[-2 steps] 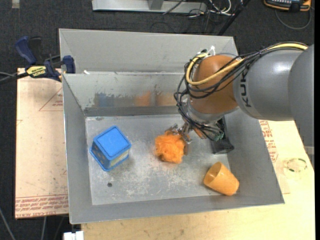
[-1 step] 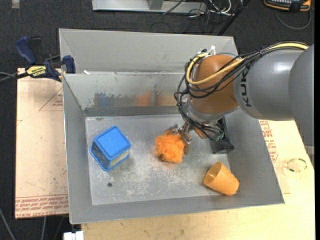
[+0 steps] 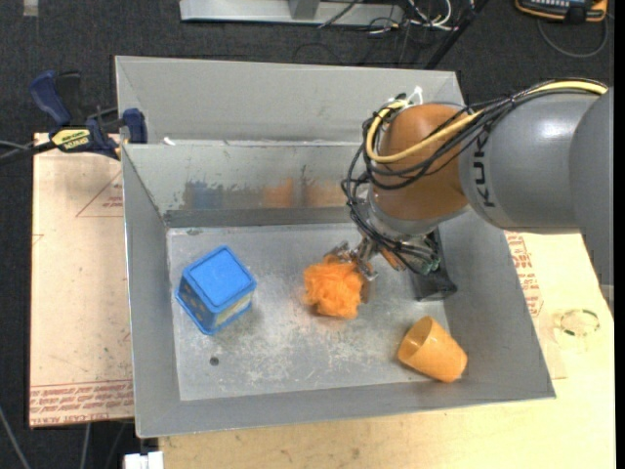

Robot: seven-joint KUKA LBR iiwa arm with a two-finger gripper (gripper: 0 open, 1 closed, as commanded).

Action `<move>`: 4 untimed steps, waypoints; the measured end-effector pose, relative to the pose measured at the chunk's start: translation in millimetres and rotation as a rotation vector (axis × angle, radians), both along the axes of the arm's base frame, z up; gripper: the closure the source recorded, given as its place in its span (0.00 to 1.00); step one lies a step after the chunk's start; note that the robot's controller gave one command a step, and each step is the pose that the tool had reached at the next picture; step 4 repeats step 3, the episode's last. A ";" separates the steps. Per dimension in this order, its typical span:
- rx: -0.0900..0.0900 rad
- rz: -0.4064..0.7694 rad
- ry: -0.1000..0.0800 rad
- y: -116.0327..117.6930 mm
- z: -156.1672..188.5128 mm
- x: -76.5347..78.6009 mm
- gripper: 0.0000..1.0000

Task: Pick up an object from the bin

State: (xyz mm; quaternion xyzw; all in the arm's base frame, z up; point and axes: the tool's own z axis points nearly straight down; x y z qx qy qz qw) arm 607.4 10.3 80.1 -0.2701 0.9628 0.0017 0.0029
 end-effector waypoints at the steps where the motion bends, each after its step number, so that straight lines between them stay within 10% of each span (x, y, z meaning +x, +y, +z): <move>1: 0.000 0.000 -0.003 0.2 14.0 0.5 1.00; 4: 0.001 -0.002 -0.001 0.5 45.7 -0.3 1.00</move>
Offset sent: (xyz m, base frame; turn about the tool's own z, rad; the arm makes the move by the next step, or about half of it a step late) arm 0.0002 -0.0002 0.1108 0.0000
